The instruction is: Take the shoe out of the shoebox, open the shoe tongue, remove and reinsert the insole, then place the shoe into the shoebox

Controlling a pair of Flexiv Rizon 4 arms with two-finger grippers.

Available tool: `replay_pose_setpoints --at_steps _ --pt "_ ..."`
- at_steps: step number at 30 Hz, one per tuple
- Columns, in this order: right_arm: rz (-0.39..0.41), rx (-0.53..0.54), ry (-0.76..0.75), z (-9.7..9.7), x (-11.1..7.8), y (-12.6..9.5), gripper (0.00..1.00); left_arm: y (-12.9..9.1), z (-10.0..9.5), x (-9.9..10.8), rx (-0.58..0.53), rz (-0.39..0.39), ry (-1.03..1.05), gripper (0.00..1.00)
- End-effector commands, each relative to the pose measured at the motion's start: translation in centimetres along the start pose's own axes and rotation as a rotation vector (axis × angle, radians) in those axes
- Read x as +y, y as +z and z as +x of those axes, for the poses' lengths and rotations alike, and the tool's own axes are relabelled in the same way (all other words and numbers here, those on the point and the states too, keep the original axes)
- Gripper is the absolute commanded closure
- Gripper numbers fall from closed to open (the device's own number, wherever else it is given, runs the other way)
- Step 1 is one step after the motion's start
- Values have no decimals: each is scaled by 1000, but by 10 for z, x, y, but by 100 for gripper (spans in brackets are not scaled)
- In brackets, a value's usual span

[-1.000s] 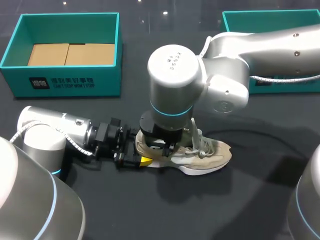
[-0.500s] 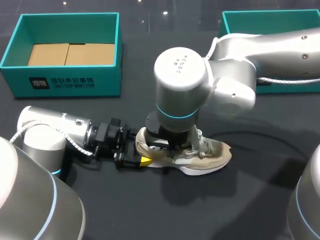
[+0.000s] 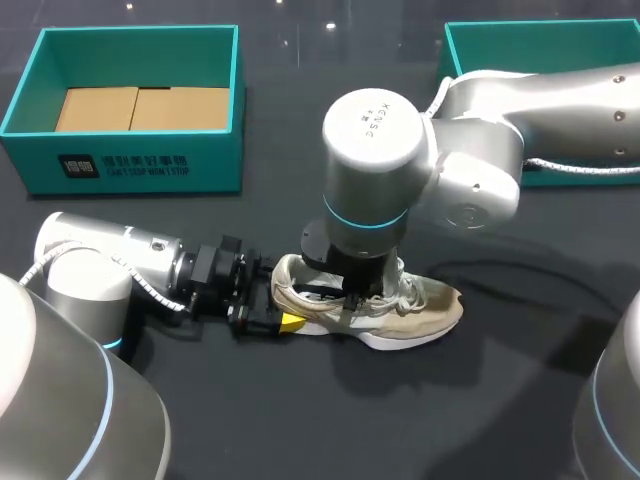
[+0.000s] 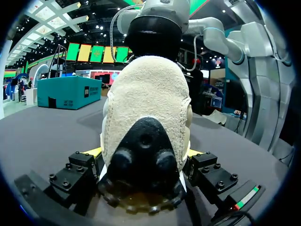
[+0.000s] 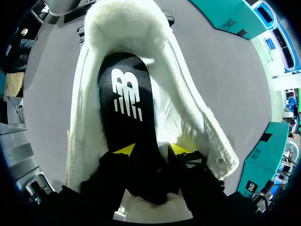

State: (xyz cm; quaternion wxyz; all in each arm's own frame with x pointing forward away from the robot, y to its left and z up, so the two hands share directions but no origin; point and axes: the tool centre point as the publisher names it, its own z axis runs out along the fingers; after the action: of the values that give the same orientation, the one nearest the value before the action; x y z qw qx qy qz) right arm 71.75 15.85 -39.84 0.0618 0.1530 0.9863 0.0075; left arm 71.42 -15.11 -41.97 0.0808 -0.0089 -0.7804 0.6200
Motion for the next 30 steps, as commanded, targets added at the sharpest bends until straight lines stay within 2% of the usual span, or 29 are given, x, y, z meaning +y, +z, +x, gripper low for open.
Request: replay_pose_setpoints --at_steps 1,6,17,19,21,23,27,30 --pt "-19 13 -9 -5 -2 7 55 -1 -1 2 0 -1 0 100" --pt "-17 78 -40 -4 2 16 56 -1 -1 2 0 -1 0 100" --pt "-12 237 -81 20 0 32 63 -1 -1 2 0 -1 0 100" --pt "-11 258 -79 22 0 35 68 -1 -1 2 0 -1 0 100" --pt "-14 277 -89 25 1 38 78 -1 -1 2 0 -1 0 100" --pt "-23 300 -103 27 1 41 100 -1 -1 2 0 -1 0 100" --pt "-27 328 -114 31 0 42 100 -1 -1 2 0 -1 0 100" --pt "-67 325 -113 31 -5 35 100 -1 -1 2 0 -1 0 100"
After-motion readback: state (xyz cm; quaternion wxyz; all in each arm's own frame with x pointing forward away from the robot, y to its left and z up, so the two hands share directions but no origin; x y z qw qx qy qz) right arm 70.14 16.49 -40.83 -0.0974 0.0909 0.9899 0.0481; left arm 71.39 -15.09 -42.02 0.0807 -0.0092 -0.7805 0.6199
